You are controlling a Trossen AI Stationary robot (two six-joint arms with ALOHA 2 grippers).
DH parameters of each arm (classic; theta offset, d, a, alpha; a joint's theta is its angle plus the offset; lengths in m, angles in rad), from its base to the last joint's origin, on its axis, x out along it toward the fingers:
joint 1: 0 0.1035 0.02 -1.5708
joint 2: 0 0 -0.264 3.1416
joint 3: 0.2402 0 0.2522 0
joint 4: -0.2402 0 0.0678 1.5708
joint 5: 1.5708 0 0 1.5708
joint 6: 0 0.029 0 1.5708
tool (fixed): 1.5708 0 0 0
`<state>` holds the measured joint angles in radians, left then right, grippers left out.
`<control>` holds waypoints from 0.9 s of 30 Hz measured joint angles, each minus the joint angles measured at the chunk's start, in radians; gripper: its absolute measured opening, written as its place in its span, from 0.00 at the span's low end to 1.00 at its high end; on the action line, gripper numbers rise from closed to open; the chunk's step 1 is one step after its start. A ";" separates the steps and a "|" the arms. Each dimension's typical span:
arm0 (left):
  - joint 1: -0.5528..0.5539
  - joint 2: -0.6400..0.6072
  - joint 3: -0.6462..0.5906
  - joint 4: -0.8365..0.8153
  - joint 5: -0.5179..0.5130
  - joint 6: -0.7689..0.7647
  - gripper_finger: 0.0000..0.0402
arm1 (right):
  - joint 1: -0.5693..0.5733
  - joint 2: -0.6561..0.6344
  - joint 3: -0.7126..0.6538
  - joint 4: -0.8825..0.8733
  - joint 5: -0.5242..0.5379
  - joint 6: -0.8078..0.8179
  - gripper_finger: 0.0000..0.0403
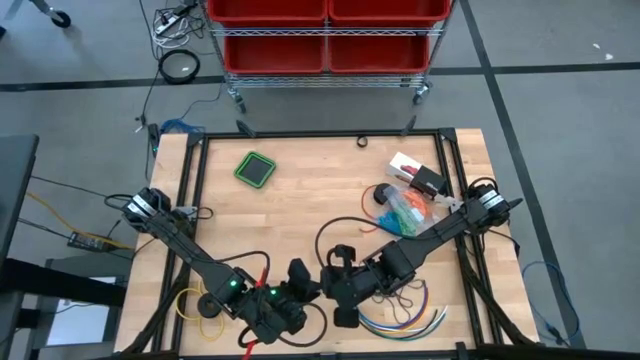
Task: Sort rubber bands
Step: Open the transparent zip bag
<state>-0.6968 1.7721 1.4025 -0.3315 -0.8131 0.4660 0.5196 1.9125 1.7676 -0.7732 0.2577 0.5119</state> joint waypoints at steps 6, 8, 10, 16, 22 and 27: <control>0.002 0.000 0.000 0.044 0.063 0.036 0.33 | -0.008 0.000 0.000 0.020 -0.037 0.009 0.00; 0.005 0.000 0.000 0.060 0.037 0.061 0.33 | -0.013 0.000 0.000 0.033 -0.045 0.010 0.00; 0.007 0.000 0.000 0.070 0.017 0.084 0.33 | -0.016 0.000 0.000 0.041 -0.050 0.010 0.00; 0.015 0.002 0.000 0.069 0.026 0.099 0.33 | -0.017 0.000 0.000 0.043 -0.054 0.030 0.00; 0.015 0.033 0.002 0.073 0.026 0.107 0.22 | -0.018 0.003 -0.002 0.041 -0.061 0.059 0.00; 0.006 0.048 0.003 0.074 0.017 0.149 0.02 | -0.024 0.004 -0.003 0.028 -0.055 0.096 0.00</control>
<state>-0.6903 1.8206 1.4052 -0.2571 -0.7959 0.6151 0.4961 1.9163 1.7649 -0.7448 0.2026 0.6077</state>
